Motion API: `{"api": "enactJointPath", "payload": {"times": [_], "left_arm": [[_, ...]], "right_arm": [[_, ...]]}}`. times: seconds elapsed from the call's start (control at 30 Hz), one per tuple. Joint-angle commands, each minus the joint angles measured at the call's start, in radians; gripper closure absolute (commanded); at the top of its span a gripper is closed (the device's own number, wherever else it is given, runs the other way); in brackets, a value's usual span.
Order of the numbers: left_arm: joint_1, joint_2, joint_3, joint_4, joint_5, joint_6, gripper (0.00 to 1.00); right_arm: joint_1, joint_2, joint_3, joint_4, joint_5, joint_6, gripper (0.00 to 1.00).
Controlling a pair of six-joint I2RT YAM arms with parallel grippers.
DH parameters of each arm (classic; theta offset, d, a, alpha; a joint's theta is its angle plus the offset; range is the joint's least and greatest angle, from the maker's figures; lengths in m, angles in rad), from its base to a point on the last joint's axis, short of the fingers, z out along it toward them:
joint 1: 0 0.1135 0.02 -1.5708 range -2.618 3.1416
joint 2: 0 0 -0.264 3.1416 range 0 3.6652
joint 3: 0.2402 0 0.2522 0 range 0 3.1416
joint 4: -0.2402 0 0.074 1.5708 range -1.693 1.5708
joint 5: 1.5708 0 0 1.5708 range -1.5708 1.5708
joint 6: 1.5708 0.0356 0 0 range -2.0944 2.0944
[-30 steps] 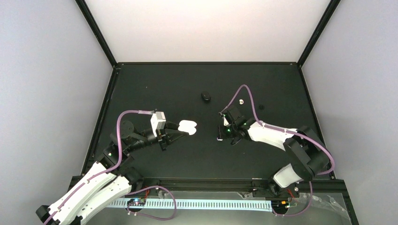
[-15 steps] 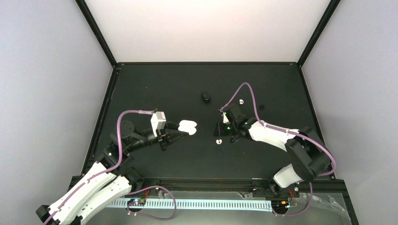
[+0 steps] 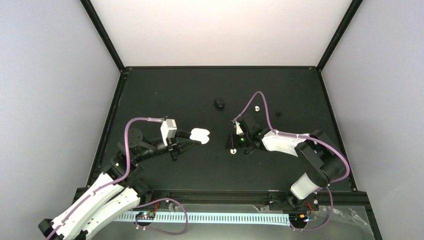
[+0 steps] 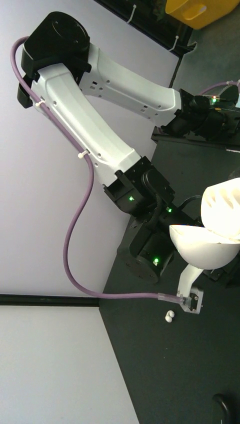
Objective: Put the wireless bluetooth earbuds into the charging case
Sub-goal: Pick up the earbud from the center of the board.
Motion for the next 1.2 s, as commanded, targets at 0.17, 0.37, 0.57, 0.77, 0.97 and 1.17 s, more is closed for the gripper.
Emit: {"api": "enactJointPath", "payload": {"times": [0.17,0.37,0.57,0.77,0.97,1.17], "left_arm": [[0.001,-0.003,0.024,-0.001,0.017,0.003,0.98],[0.002,0.000,0.023,-0.001,0.019,-0.001,0.98],[0.001,-0.002,0.023,-0.001,0.020,-0.001,0.98],[0.001,-0.004,0.022,-0.002,0.020,-0.001,0.98],[0.002,-0.001,0.021,0.003,0.023,-0.004,0.98],[0.001,0.001,0.021,0.001,0.023,-0.002,0.98]], "right_arm": [[0.005,-0.068,-0.096,0.006,-0.011,0.039,0.62],[0.035,-0.114,-0.109,-0.012,-0.010,0.060,0.62],[0.041,-0.170,-0.103,-0.059,0.074,0.058,0.60],[0.058,-0.241,-0.046,-0.151,0.143,-0.008,0.56],[0.131,-0.202,0.024,-0.217,0.148,-0.064,0.57],[0.159,-0.125,0.046,-0.195,0.147,-0.053,0.62]]}}
